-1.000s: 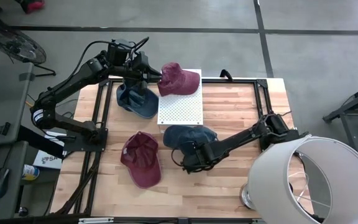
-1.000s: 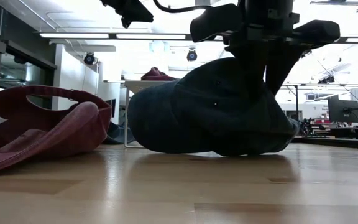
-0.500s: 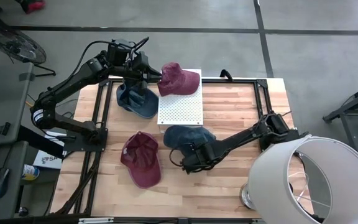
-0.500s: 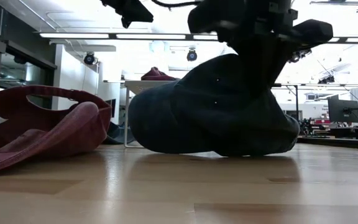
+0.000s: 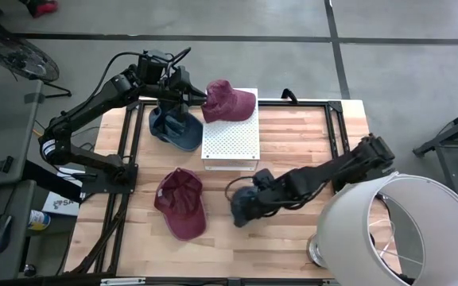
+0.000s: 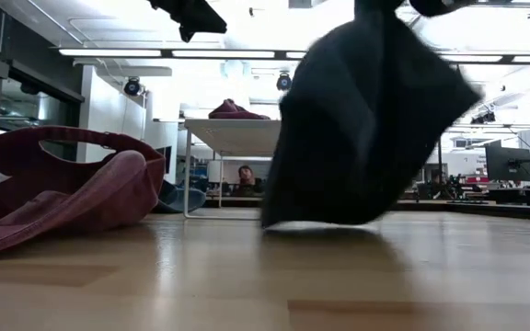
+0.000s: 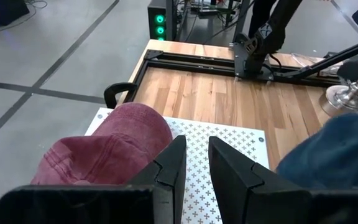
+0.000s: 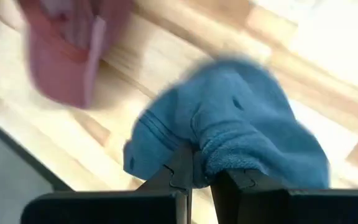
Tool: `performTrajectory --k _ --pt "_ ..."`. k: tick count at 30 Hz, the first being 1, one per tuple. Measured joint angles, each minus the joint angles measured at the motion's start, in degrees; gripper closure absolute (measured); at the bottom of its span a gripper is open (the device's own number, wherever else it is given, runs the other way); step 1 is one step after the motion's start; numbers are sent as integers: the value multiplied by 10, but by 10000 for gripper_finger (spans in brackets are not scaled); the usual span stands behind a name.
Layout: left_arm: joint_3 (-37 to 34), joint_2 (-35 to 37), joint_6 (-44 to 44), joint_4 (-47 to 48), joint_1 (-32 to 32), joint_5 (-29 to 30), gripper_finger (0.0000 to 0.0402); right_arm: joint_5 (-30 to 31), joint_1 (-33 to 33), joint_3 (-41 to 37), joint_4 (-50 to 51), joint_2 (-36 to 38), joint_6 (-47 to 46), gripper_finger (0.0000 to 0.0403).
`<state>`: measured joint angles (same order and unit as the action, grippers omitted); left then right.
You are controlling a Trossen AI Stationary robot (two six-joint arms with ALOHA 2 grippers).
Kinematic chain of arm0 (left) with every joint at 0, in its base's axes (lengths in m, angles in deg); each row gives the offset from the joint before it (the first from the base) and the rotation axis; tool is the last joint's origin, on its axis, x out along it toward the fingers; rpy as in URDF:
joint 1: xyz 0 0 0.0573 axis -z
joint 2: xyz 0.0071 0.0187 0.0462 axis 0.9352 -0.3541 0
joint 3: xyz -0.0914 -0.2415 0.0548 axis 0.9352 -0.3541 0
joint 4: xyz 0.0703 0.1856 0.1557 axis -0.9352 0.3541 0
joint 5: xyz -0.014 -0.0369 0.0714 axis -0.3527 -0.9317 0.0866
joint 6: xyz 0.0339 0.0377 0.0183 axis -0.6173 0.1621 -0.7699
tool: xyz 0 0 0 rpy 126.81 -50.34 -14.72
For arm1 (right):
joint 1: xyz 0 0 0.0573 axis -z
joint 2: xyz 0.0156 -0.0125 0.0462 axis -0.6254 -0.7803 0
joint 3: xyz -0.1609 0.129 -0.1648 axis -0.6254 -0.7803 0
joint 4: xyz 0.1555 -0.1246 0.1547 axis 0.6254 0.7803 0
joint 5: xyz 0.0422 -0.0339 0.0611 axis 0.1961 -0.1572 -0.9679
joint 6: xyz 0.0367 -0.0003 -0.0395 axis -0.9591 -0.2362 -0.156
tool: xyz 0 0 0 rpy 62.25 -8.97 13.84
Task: Pick & Place hat
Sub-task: Put the bottom blue cap on the shelf
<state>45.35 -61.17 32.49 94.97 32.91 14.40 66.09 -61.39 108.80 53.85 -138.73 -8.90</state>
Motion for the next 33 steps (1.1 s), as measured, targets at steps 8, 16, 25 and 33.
performTrajectory --k 8,16,25,33 --pt "0 0 0 -3 0 0 332 16 8 0 -85 58 132 380" --pt "0 0 0 -3 0 0 332 0 39 0 -170 98 267 380" --pt "0 0 0 -3 0 0 332 -95 109 0 -256 110 460 380" --pt "0 0 2 -3 0 0 332 -209 192 0 -296 110 566 380"
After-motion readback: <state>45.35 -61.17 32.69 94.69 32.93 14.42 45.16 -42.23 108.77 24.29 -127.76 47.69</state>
